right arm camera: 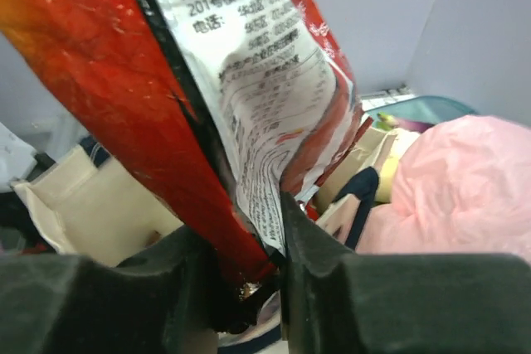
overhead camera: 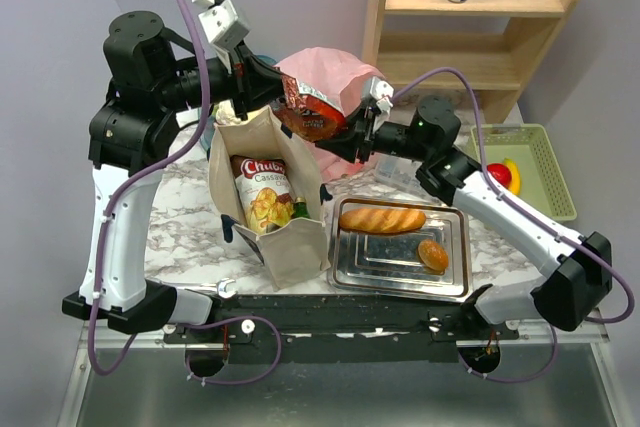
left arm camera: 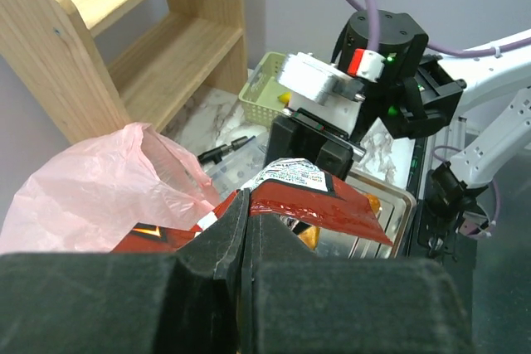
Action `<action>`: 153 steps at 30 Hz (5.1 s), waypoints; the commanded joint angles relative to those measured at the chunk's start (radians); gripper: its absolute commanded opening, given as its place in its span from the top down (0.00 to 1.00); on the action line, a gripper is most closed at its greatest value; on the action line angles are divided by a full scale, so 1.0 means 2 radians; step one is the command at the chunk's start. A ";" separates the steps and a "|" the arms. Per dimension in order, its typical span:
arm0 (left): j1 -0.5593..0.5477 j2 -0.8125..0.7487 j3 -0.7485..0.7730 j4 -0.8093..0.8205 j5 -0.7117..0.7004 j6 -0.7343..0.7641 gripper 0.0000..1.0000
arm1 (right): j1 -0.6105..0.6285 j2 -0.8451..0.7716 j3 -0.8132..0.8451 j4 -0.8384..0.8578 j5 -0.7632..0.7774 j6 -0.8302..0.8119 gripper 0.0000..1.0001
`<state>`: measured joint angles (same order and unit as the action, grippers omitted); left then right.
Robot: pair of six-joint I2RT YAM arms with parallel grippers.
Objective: Untie the knot of the grocery bags and take out the mixed food
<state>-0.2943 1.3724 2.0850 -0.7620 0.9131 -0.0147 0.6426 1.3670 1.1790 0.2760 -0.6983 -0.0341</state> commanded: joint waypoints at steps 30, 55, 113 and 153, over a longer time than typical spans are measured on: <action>-0.019 -0.009 -0.041 0.132 0.017 -0.151 1.00 | 0.071 -0.121 -0.074 0.021 0.155 -0.158 0.00; 0.033 0.009 -0.042 0.098 -0.064 -0.083 0.12 | -0.239 -0.185 -0.073 -0.216 0.055 0.273 0.91; 0.033 -0.067 -0.180 0.083 -0.084 -0.040 0.12 | -0.325 0.329 0.315 -0.210 0.010 0.402 0.54; 0.033 -0.070 -0.203 0.100 -0.066 -0.052 0.12 | -0.298 0.219 0.223 -0.180 0.324 0.265 0.36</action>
<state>-0.2302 1.2449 1.6787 -0.5774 0.7570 -0.1173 0.0227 1.7618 1.5459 -0.0513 -0.1192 0.5632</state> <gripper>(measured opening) 0.878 0.645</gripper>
